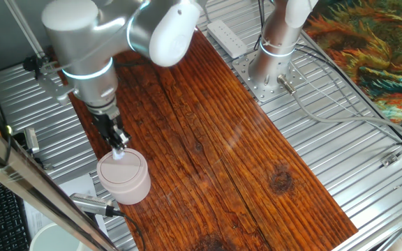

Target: Put the garbage in the trash can

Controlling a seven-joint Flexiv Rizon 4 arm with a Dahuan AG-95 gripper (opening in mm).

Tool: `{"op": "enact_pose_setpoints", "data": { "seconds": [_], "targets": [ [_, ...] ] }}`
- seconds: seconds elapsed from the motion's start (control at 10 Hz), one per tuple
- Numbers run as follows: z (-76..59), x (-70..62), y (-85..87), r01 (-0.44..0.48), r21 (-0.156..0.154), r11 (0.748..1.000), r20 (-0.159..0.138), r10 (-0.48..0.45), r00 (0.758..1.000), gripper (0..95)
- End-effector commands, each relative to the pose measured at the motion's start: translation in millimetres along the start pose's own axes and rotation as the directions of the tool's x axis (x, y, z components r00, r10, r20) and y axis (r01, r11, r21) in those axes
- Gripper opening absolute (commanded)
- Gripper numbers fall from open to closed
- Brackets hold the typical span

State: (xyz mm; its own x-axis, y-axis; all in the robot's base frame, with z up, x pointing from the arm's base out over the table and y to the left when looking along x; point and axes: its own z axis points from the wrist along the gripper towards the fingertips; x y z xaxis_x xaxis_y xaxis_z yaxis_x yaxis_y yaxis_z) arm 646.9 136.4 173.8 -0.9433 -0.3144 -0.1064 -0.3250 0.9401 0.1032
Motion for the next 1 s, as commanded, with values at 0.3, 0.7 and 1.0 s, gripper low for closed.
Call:
{"op": "enact_pose_setpoints", "data": {
  "seconds": [0.3,0.7,1.0],
  "targets": [
    [8.9,-0.4,0.3,-0.003,0.008,1.000,0.009,0.003,1.000,0.0],
    [19.8,-1.1,-5.0,0.029,0.005,1.000,0.015,-0.029,0.999,19.0],
    [19.5,-1.1,-5.0,0.054,0.005,0.999,0.013,-0.055,0.998,38.0]
  ]
}}
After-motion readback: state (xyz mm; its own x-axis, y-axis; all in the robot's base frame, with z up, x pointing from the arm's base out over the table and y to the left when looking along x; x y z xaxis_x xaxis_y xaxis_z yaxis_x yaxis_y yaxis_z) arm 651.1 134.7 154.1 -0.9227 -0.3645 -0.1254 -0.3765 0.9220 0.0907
